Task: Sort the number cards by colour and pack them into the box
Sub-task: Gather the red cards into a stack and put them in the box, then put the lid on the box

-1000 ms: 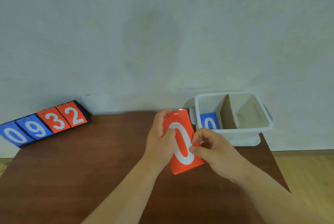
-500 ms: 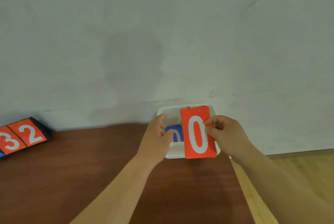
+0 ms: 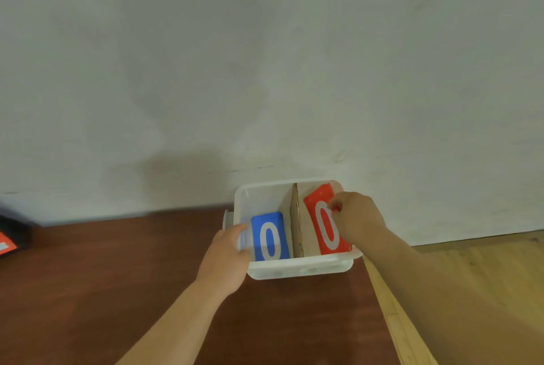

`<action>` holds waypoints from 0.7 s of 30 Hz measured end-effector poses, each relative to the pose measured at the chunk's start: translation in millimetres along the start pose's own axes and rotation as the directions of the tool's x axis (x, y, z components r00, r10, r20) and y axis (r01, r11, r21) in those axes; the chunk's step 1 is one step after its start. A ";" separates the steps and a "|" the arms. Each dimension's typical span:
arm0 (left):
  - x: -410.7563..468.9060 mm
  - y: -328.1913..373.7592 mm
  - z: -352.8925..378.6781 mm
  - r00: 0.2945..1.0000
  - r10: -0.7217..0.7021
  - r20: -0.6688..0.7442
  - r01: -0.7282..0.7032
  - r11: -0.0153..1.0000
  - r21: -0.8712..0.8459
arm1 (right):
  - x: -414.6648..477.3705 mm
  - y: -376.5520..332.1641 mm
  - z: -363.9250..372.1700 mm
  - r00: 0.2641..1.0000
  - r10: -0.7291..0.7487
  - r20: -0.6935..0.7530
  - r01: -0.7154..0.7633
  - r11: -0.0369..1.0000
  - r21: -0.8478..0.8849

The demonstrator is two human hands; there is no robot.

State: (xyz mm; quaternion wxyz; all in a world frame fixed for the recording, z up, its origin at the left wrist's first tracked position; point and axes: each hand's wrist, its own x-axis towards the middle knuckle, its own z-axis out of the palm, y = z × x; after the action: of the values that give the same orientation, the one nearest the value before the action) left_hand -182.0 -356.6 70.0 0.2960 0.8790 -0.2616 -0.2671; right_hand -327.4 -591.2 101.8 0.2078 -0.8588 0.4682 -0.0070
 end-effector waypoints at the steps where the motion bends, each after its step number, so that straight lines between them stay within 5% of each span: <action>1: 1.9 -2.4 1.1 1.000 0.005 -0.005 -0.005 1.000 -0.006 | 2.3 -2.3 7.1 1.000 -0.006 0.022 0.007 1.000 -0.030; 9: 8.1 -14.5 3.9 1.000 -0.007 0.007 0.007 0.999 -0.037 | 15.6 -22.7 51.0 0.972 0.062 0.228 -0.058 0.998 -0.022; 15: 6.9 -12.8 1.9 1.000 -0.020 -0.001 0.020 1.000 0.001 | 15.2 -22.2 51.8 0.953 0.014 0.304 0.032 0.989 -0.145; 18: 3.9 -13.2 0.2 1.000 -0.009 0.004 0.009 0.999 0.035 | 2.5 -20.2 39.5 0.970 -0.035 0.241 0.067 0.990 -0.126; 21: 4.8 -11.7 -3.9 1.000 0.004 0.001 -0.004 0.996 0.091 | -15.3 -7.0 14.5 0.996 -0.084 -0.041 0.084 0.996 -0.009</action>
State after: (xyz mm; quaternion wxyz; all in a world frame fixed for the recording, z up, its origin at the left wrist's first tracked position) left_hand -172.6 -350.0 63.4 0.2561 0.8910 -0.2754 -0.2545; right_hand -327.4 -570.5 94.0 0.1944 -0.8781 0.4360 -0.0318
